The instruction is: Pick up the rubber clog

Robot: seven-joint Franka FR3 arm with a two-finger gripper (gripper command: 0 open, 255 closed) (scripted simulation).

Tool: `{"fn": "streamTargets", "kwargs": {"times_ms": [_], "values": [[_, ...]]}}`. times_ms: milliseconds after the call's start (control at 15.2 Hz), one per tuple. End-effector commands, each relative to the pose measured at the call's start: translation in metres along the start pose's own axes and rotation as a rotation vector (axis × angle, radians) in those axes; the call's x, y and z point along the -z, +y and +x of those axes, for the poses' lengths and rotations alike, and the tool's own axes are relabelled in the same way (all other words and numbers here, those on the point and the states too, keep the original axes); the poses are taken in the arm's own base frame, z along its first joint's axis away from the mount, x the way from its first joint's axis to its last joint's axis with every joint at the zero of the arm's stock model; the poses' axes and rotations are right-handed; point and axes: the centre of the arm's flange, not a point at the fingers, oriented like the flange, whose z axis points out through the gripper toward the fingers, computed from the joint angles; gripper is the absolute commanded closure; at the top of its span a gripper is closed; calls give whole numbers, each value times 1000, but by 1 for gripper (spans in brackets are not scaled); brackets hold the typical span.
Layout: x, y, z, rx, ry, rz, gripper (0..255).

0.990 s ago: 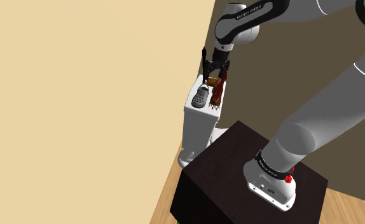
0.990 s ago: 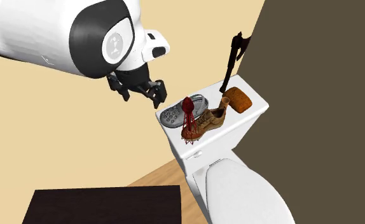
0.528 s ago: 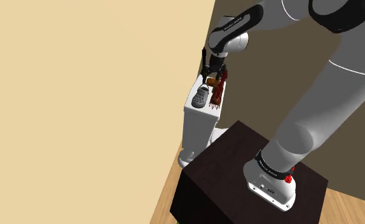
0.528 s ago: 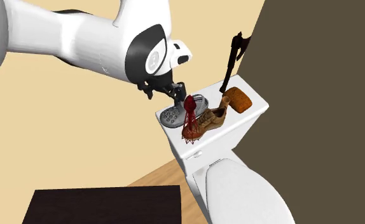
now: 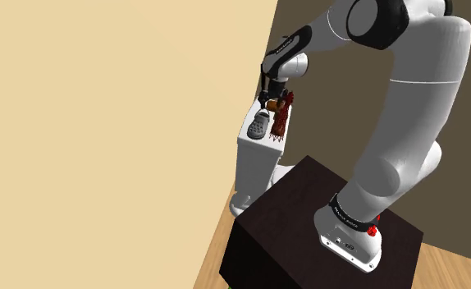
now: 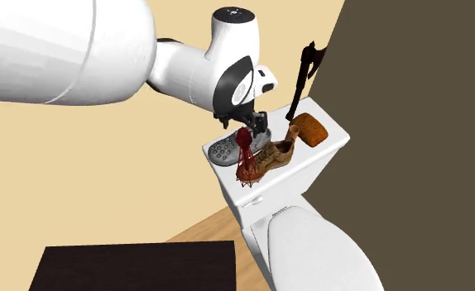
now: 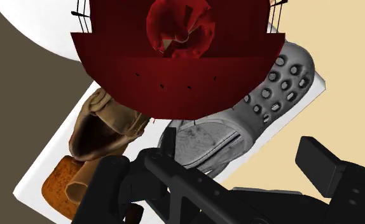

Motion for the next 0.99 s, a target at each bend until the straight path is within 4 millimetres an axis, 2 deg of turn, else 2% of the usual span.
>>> {"fn": "streamTargets", "kwargs": {"times_ms": [0, 330, 792, 924], "values": [[-14, 12, 14, -15, 7, -8, 0], [-53, 42, 53, -52, 23, -28, 0], [-90, 41, 52, -52, 23, -28, 0], [-93, 40, 52, -52, 23, -28, 0]]}}
